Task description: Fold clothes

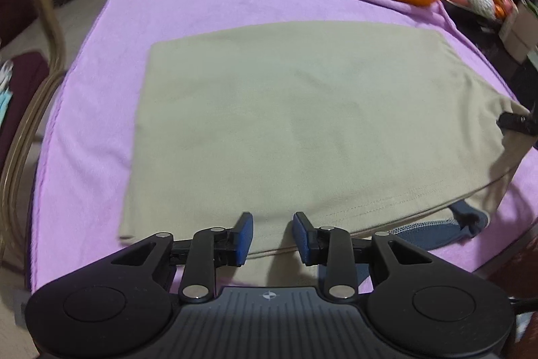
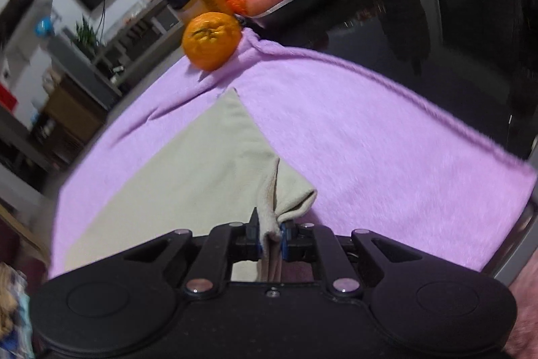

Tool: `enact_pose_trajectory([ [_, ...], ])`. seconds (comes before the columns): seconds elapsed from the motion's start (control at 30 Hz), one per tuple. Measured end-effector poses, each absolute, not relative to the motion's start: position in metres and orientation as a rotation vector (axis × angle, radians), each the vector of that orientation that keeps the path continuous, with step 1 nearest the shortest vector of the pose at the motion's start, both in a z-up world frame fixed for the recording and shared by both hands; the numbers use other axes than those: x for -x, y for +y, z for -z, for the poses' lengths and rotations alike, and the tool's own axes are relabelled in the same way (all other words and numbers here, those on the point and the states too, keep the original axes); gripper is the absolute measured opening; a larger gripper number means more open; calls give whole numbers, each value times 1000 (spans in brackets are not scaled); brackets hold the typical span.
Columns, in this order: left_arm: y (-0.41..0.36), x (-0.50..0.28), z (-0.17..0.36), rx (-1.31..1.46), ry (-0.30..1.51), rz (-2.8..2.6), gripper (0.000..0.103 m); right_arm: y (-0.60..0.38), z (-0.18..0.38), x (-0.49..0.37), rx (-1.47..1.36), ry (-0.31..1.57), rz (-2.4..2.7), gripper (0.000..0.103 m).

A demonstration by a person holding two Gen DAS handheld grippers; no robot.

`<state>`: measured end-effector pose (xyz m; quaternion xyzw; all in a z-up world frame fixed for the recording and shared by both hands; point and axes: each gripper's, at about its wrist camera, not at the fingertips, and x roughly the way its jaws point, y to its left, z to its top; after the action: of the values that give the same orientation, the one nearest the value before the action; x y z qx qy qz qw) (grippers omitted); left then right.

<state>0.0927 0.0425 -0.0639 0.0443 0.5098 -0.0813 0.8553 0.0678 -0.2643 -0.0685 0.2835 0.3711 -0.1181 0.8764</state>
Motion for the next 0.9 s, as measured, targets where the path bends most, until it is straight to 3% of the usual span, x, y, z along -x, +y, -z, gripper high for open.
enact_pose_trajectory([
  [0.2, 115, -77, 15, -26, 1030, 106, 33, -189, 19, -74, -299, 690, 203, 9],
  [0.37, 180, -70, 21, 117, 976, -31, 33, -80, -3, -79, -49, 583, -26, 8],
  [0.57, 222, -63, 22, 287, 940, -106, 31, 42, 32, -77, 311, 574, -308, 8],
  [0.7, 220, -65, 26, 299, 966, -90, 31, 69, 78, -86, 395, 720, -352, 8],
  [0.9, 220, -63, 22, 307, 941, -102, 31, 44, 47, -81, 176, 669, -371, 7],
])
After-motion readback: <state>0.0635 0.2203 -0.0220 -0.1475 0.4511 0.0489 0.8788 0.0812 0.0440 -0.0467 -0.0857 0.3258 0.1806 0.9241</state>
